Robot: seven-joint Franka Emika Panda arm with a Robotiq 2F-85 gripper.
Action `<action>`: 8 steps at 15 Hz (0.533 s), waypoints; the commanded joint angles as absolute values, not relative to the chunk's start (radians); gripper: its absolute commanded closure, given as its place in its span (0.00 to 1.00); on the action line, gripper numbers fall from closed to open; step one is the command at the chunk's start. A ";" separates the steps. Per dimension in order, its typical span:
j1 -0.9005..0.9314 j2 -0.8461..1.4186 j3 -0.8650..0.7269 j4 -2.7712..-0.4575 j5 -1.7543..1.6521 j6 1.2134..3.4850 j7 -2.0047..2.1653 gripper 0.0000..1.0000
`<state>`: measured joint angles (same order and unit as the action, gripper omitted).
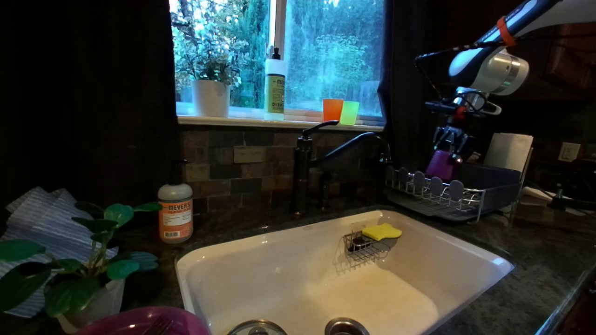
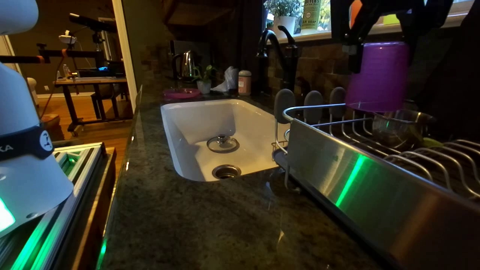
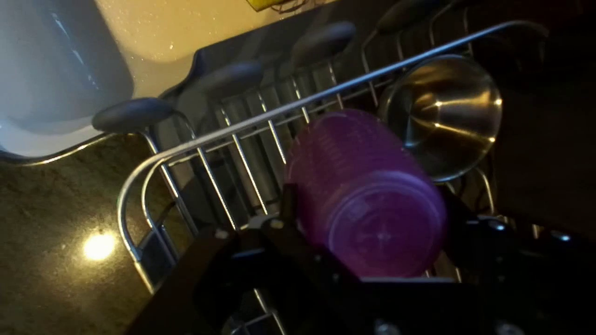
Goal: Put the purple cup inside the drying rack
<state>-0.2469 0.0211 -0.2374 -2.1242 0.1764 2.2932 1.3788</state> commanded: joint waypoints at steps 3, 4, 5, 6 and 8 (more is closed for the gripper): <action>-0.232 -0.002 -0.237 -2.189 0.080 2.335 1.558 0.55; -0.236 -0.007 -0.241 -2.197 0.062 2.337 1.592 0.55; -0.240 -0.007 -0.244 -2.200 0.049 2.330 1.617 0.55; -0.241 -0.007 -0.246 -2.203 0.039 2.327 1.636 0.55; -0.239 -0.005 -0.244 -2.212 0.037 2.330 1.646 0.55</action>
<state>-0.2420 0.0191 -0.2428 -2.1671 0.0588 2.2996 1.5954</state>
